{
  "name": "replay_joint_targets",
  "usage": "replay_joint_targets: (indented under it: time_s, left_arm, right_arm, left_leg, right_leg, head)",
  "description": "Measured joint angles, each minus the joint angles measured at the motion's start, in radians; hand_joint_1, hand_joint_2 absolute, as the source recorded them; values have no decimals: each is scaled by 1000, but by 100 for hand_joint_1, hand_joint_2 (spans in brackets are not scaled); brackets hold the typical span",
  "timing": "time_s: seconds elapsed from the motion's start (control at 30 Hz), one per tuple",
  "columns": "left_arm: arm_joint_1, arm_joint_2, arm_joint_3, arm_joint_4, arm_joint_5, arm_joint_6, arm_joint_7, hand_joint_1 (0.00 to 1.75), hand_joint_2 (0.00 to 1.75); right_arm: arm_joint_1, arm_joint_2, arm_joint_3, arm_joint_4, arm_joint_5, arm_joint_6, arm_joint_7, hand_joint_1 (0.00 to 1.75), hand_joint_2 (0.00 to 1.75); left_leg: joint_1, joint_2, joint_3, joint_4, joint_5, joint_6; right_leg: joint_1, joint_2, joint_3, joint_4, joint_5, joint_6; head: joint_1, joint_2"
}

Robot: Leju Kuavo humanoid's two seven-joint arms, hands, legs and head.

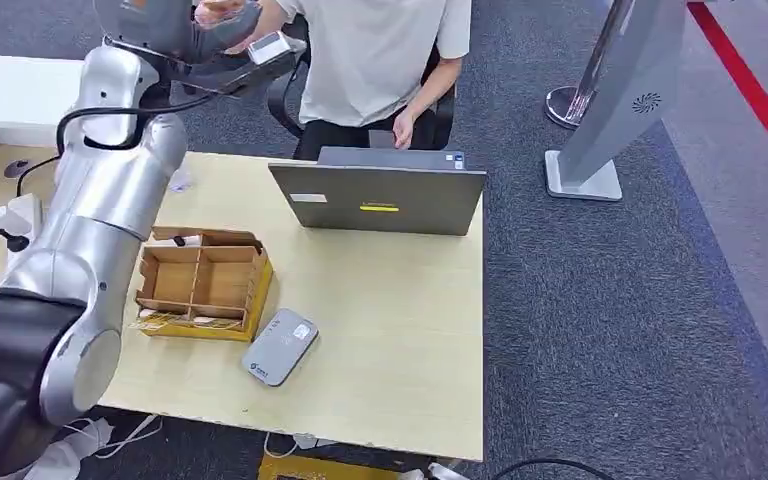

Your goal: Pass the card to the sensor for recognition and then transmit it.

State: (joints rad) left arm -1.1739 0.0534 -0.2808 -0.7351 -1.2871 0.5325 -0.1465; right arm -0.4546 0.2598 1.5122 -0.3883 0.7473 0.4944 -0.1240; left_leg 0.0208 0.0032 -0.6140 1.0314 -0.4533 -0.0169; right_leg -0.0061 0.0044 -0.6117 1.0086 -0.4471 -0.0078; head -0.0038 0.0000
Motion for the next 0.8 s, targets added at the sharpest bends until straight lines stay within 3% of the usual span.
replay_joint_targets:
  time_s: [0.17, 0.2, 0.8]
  left_arm:
    - [0, -20, -10, 33, 51, -9, -3, 0, 0]
    - [1, -23, -10, 38, 53, -5, -3, 0, 175]
    - [1, -66, -23, 115, 63, 25, 11, 0, 175]
  right_arm:
    - [0, 0, 0, -2, 8, 0, 5, 0, 175]
    - [0, 0, 0, -3, 8, 0, 5, 0, 175]
    - [0, 0, 1, -10, 100, 20, -17, 0, 175]
  left_leg:
    - [0, 0, 0, 0, 0, 0]
    - [0, 0, -1, 0, 0, 0]
    - [0, 0, -1, 0, 0, 0]
  right_leg:
    - [0, 0, 0, 0, 0, 0]
    - [0, 0, 0, 0, 0, 0]
    - [0, 0, 0, 0, 0, 0]
  head:
    - [0, 0]
    - [0, 0]
    - [0, 0]
